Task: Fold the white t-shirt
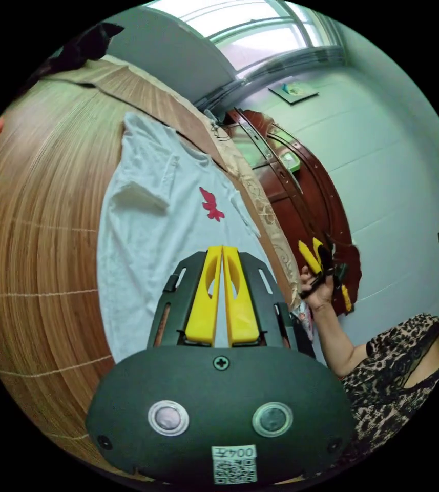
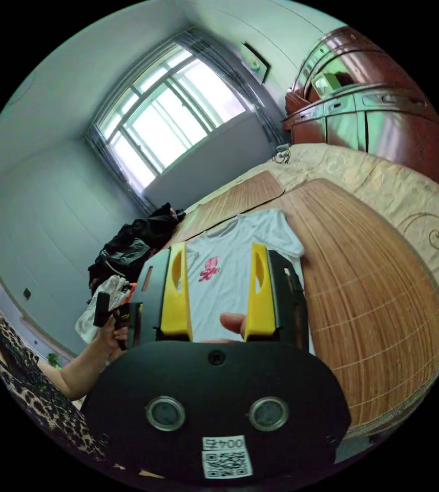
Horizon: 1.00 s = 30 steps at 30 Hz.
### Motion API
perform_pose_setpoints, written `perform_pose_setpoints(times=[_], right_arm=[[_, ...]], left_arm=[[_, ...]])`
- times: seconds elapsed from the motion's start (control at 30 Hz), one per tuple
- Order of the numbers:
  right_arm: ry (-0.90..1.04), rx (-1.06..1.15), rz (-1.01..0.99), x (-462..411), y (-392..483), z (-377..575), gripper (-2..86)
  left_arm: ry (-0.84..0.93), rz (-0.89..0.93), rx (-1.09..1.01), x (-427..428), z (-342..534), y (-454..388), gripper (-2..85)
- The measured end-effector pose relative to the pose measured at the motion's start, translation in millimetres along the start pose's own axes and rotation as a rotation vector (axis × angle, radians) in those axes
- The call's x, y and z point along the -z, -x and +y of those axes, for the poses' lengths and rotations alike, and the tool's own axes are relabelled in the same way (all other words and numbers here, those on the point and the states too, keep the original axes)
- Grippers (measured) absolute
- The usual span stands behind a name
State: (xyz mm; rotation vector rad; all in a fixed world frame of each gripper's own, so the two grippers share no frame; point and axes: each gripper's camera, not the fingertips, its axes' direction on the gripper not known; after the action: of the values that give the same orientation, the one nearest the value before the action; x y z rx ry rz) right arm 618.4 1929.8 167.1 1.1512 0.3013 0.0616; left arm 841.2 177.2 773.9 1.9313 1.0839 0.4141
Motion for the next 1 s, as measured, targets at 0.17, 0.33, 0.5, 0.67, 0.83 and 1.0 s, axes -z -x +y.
perform_pose_setpoints(times=[0.17,0.33,0.5,0.67,0.83,1.0], right_arm=[[0.012,-0.13,0.09,10,-87,-8,12.8],[0.07,-0.213,0.036,4,-146,0,10.2],[0.099,-0.328,-0.131,-24,-181,0,8.6],[0.22,-0.199,-0.086,-53,-169,-22,9.9],[0.307,-0.092,-0.054,-67,-156,-27,11.5],[0.334,-0.085,-0.106,-68,-157,-25,11.6]], left_arm=[[0.085,-0.216,-0.231,-77,-41,-108,1.7],[0.134,-0.338,-0.425,-207,-108,-186,5.3],[0.29,-0.402,-0.49,-376,-209,-214,7.6],[0.337,-0.503,-0.498,-471,-264,-220,8.0],[0.375,-0.503,-0.482,-532,-299,-217,8.0],[0.359,-0.543,-0.431,-561,-322,-211,7.6]])
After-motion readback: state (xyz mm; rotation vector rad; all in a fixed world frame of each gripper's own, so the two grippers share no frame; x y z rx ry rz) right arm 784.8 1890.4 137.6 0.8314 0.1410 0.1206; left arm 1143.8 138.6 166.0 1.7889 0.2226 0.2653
